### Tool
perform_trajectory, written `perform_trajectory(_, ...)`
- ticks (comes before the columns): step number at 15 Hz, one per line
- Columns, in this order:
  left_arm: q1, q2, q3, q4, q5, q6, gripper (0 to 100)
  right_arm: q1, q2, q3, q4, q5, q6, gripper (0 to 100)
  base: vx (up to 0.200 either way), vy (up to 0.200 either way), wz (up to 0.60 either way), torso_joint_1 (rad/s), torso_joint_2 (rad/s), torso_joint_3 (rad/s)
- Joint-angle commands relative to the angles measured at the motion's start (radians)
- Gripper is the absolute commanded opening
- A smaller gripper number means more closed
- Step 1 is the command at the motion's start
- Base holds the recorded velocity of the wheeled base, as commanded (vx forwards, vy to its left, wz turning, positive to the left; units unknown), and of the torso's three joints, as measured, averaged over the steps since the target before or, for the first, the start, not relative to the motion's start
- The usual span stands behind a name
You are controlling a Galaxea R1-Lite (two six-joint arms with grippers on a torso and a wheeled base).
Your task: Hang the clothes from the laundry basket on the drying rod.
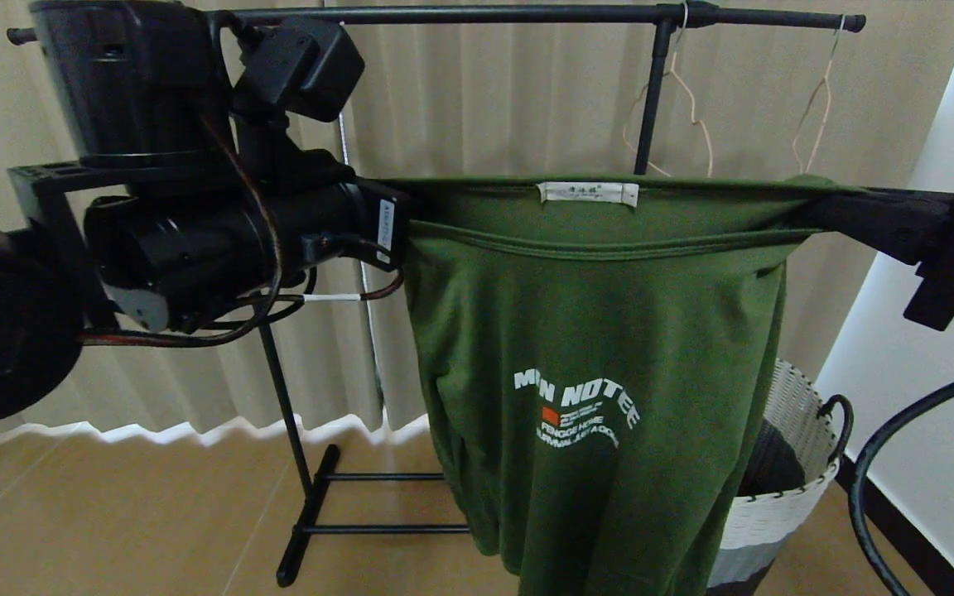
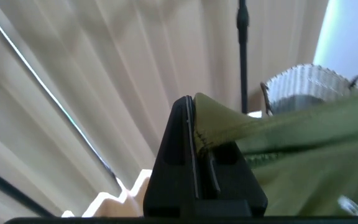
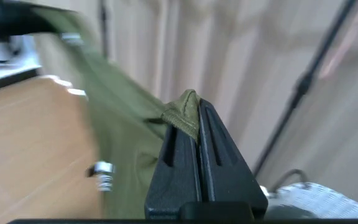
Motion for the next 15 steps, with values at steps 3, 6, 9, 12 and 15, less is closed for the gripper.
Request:
perform_trajectory(3, -0.005, -0.171, 0.044, 0.126, -0.056, 0.003, 0, -0.046, 0.131, -0.106, -0.029, -0.001, -0.019, 0, 0.0, 0.0, 0.0, 0.0, 0.0, 0.0)
perform_trajectory(6, -0.011, -0.28, 0.08, 0.248, -0.179, 0.006, 0, -0.046, 0.173, -0.095, -0.074, -0.002, -0.019, 0, 0.0, 0.0, 0.0, 0.0, 0.0, 0.0)
perform_trajectory(9, -0.023, -0.291, 0.106, 0.221, -0.191, 0.011, 0, -0.046, 0.168, -0.095, -0.081, -0.004, -0.021, 0, 0.0, 0.0, 0.0, 0.0, 0.0, 0.0)
perform_trajectory(12, -0.052, -0.283, 0.106, 0.115, -0.193, 0.011, 0, -0.046, 0.151, -0.095, -0.08, -0.004, -0.021, 0, 0.0, 0.0, 0.0, 0.0, 0.0, 0.0)
perform_trajectory(15, -0.075, -0.283, 0.125, 0.11, -0.188, 0.012, 0, -0.046, 0.145, -0.094, -0.078, -0.004, -0.021, 0, 0.0, 0.0, 0.0, 0.0, 0.0, 0.0)
